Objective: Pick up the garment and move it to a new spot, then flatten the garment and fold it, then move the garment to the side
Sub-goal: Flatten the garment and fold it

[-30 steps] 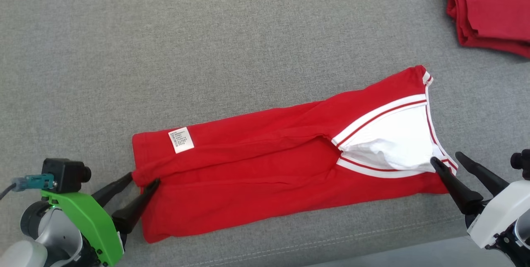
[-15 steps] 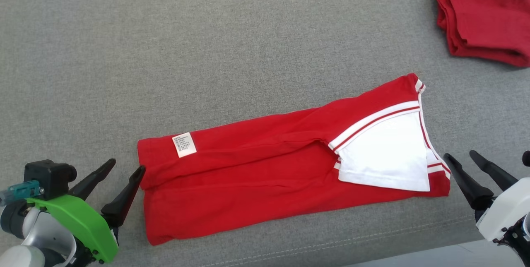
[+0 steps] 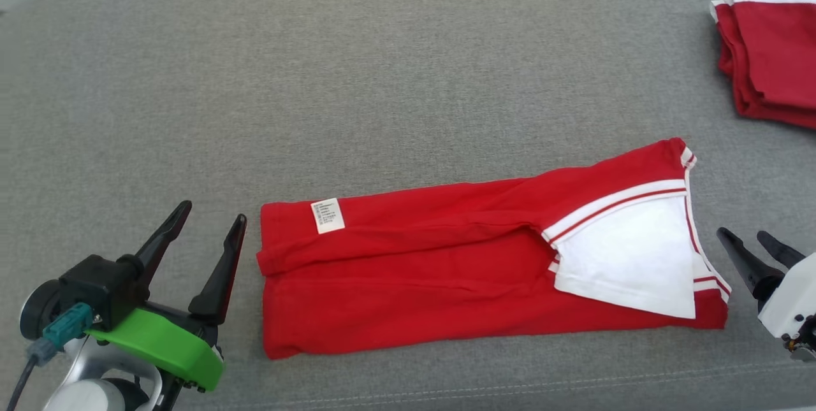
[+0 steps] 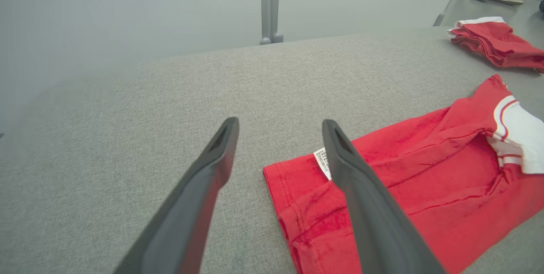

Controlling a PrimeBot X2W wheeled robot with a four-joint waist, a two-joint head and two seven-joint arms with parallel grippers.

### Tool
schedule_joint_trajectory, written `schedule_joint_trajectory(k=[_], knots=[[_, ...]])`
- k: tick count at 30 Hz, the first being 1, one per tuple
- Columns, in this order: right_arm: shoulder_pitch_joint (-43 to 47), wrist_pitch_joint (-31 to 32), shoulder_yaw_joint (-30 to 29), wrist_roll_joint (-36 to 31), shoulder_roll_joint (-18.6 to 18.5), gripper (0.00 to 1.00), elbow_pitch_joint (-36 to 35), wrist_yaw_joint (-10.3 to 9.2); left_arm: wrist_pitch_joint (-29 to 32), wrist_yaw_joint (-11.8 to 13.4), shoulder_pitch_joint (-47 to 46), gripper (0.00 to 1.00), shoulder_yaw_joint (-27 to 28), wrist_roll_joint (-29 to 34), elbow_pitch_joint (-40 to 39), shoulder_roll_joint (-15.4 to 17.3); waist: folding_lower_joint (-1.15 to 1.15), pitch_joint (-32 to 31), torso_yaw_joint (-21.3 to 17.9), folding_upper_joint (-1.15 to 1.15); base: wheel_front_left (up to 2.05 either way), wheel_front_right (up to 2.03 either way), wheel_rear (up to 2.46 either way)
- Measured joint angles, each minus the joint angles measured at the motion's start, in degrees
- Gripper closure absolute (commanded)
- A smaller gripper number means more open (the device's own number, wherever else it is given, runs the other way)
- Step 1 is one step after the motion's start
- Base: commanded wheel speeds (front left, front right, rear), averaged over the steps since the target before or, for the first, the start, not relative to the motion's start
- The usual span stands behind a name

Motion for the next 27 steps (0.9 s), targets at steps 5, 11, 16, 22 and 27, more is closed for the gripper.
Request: schedule_joint_trajectory(k=[5,11,16,22,27], knots=[[-0.3,2.0,0.3,0.5,0.3,0.0,4.1,-0.05,-3.2,1.6,0.0,0.0,0.0,3.4,-0.5,-1.0,0.0,-0.3,3.3,0.0,0.0,0.0,0.0],[-1.6,3.7,0.9,1.4,1.3,0.0,7.1,-0.05,-5.1,2.1,1.3,0.0,0.4,3.4,-0.4,-2.8,0.0,-0.6,7.5,0.0,0.0,0.0,0.0],[-3.0,4.9,1.8,1.4,1.8,0.0,9.3,-0.05,-6.5,2.2,2.0,0.0,0.4,3.4,-0.2,-3.5,0.0,-0.9,10.5,0.0,0.0,0.0,0.0],[-5.0,6.2,2.8,1.4,2.0,0.0,10.4,0.04,-7.6,2.4,4.5,0.0,1.6,3.1,0.1,-3.9,0.0,-1.4,12.5,0.0,0.0,0.0,0.0],[-6.2,7.1,3.4,1.2,1.8,0.0,11.7,0.58,-8.6,2.8,5.5,0.0,2.4,2.9,0.0,-4.3,0.0,-1.5,11.7,0.0,0.0,0.0,0.0]])
